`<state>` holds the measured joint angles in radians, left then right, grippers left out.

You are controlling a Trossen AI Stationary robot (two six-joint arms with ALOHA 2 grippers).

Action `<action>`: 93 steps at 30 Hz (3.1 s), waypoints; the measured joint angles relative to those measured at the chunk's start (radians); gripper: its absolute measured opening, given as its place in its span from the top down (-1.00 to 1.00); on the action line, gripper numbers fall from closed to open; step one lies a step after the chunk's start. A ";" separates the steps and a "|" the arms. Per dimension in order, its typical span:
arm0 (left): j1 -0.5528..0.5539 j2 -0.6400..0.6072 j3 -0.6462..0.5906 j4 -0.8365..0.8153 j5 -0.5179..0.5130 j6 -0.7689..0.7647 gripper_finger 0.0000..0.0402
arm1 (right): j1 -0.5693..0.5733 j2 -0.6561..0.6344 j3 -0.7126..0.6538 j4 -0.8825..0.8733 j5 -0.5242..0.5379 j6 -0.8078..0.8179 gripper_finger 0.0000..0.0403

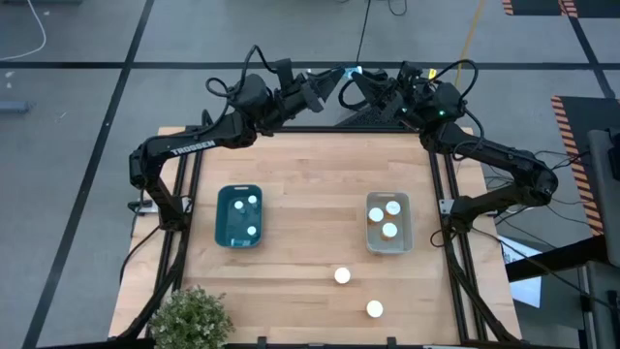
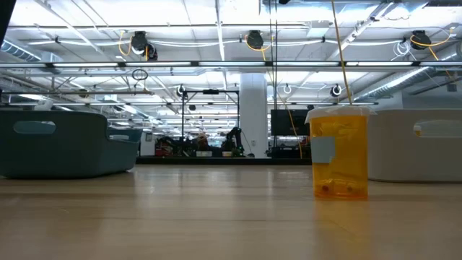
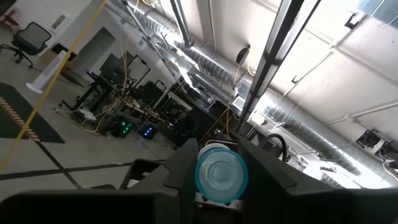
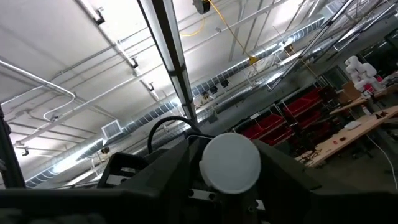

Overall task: Pick and place medicine bottles into bin by pill shape (circle, oval)
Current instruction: Adjust the blue pill bottle

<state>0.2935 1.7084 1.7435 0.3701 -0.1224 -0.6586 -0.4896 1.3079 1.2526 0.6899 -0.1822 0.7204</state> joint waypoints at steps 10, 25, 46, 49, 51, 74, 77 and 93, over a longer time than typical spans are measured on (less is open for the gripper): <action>0.000 0.000 0.000 -0.007 0.004 0.018 0.42 | 0.000 0.000 0.000 0.000 0.000 0.000 0.40; 0.073 0.000 0.000 -0.085 0.295 -0.082 -0.49 | -0.004 0.000 0.000 -0.010 -0.071 0.011 0.42; 0.142 -0.070 0.000 -0.685 0.629 0.029 -0.73 | -0.082 -0.009 0.000 -0.444 -0.480 0.142 0.42; 0.128 -0.065 0.000 -0.763 0.630 0.083 -0.73 | -0.080 -0.009 0.000 -0.461 -0.481 0.123 0.42; 0.119 -0.065 -0.001 -0.777 0.631 0.100 -0.73 | -0.080 -0.009 0.000 -0.464 -0.482 0.116 0.42; 0.092 -0.065 0.000 -0.830 0.601 0.131 -0.23 | -0.080 -0.009 0.000 -0.554 -0.529 0.026 0.42; 0.083 -0.058 0.000 -0.822 0.591 0.143 -0.22 | -0.080 -0.009 0.000 -0.553 -0.529 0.026 0.42; 0.060 -0.040 0.001 -0.793 0.548 0.153 0.26 | -0.080 -0.008 0.000 -0.578 -0.528 0.008 0.42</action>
<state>0.3538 1.6688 1.7443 -0.4229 0.4255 -0.5053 -0.5697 1.2995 1.2522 0.1116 -0.7104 0.7289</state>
